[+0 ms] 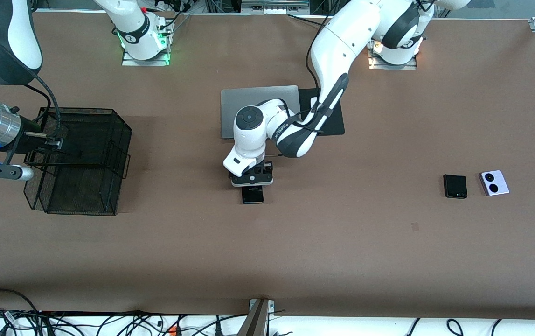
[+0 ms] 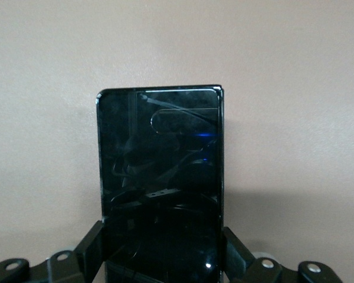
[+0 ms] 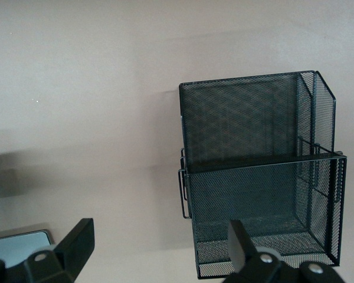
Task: Place phones with both arms
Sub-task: 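Lower the black phone onto the table and open the left gripper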
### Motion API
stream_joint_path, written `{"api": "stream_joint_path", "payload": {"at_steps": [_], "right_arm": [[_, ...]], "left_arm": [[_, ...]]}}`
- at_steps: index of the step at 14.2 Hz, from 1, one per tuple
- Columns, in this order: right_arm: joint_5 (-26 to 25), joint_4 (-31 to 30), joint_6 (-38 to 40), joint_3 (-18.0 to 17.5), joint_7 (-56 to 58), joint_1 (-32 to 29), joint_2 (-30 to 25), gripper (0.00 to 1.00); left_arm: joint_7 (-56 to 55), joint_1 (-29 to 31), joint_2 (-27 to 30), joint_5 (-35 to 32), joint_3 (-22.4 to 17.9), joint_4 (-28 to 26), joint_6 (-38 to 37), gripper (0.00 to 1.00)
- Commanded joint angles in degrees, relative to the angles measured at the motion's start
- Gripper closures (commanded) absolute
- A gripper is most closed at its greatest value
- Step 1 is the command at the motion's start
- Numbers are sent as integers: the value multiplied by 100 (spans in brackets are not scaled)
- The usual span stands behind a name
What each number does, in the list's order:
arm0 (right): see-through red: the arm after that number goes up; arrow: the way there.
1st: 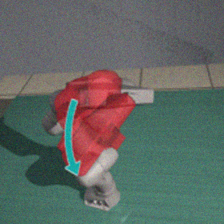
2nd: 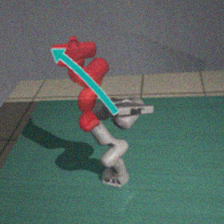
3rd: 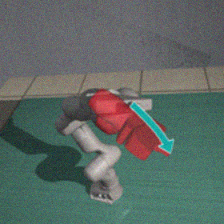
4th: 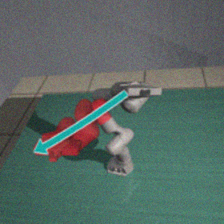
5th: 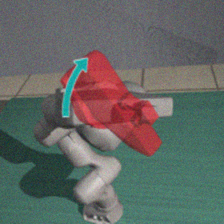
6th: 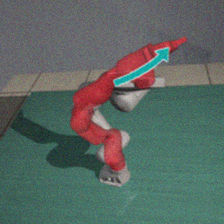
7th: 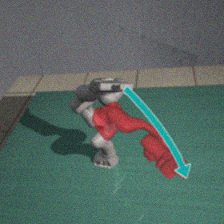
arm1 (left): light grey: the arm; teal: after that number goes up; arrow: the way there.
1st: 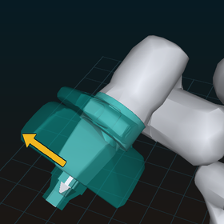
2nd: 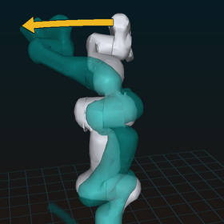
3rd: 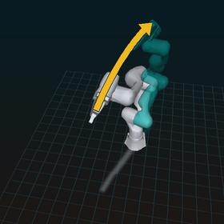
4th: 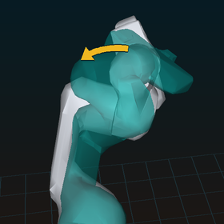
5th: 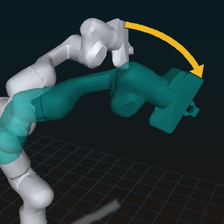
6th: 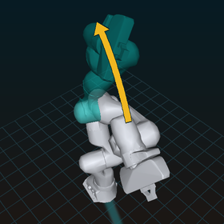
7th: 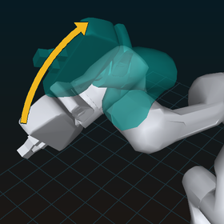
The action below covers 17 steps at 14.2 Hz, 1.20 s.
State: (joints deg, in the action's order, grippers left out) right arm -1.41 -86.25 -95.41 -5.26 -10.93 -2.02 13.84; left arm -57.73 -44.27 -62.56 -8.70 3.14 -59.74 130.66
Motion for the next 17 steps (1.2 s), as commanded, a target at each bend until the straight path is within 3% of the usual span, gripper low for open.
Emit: {"api": "stream_joint_path", "payload": {"at_steps": [1,4,7,17], "right_arm": [[18,12,49,7,12,0,-39,0],[18,12,49,7,12,0,-39,0],[18,12,49,7,12,0,-31,0],[9,29,84,-19,38,9,-74,0]], "left_arm": [[60,-81,-151,9,-94,182,47,28],[-351,-388,-257,9,-470,208,213,0],[-423,-398,-187,44,-525,217,153,0],[796,313,806,457,-279,226,-1674,0]]}}
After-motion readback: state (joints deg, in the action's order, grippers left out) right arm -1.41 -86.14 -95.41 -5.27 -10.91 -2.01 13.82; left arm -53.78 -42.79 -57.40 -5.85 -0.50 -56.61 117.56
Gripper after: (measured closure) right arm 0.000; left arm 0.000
